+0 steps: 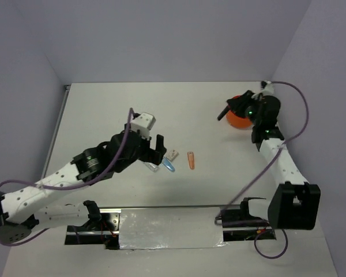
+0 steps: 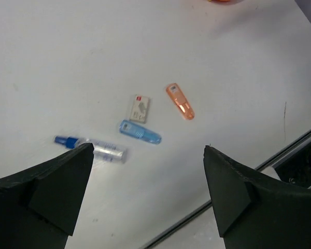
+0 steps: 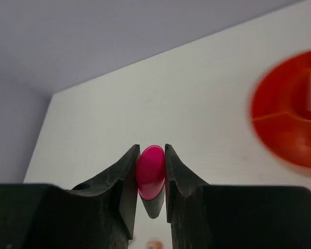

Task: Sort the stationery into containers
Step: Place the pen in the storage box, then pick up the stationery from the center of the board, then place the stationery in the storage box, then pick up the stationery from the center of the board.

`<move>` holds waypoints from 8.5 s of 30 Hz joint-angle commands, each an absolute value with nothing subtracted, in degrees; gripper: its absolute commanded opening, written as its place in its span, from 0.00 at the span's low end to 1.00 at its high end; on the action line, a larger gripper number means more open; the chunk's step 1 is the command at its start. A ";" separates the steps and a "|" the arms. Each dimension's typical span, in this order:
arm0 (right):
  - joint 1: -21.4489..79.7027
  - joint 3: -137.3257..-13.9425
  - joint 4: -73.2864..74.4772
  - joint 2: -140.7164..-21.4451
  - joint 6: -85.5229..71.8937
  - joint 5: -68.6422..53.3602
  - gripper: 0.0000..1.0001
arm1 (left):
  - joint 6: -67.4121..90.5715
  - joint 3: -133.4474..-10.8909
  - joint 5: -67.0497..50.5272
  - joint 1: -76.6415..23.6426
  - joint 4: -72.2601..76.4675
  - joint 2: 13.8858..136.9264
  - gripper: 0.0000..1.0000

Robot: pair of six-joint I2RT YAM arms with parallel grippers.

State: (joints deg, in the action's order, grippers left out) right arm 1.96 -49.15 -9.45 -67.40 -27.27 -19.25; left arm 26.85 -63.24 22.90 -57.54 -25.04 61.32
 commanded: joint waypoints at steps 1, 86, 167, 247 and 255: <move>-12.70 -50.63 -9.99 -72.32 -35.37 -22.76 0.00 | 28.31 -63.21 27.87 -57.83 -40.15 52.58 0.99; 40.78 -52.28 18.01 -92.53 -27.77 14.94 0.83 | 39.65 -49.75 37.89 -57.75 -44.21 42.88 0.99; -5.97 -86.84 -7.91 -111.27 -19.78 31.22 0.00 | 33.49 -47.64 29.27 -62.14 -38.58 34.63 0.99; 40.85 -65.91 24.32 -82.51 -53.57 46.75 1.00 | 35.15 -48.43 33.57 -61.26 -40.52 36.30 0.99; 51.06 -77.26 42.37 -101.60 -70.93 44.66 1.00 | 36.21 -47.99 33.49 -61.35 -40.52 34.28 0.99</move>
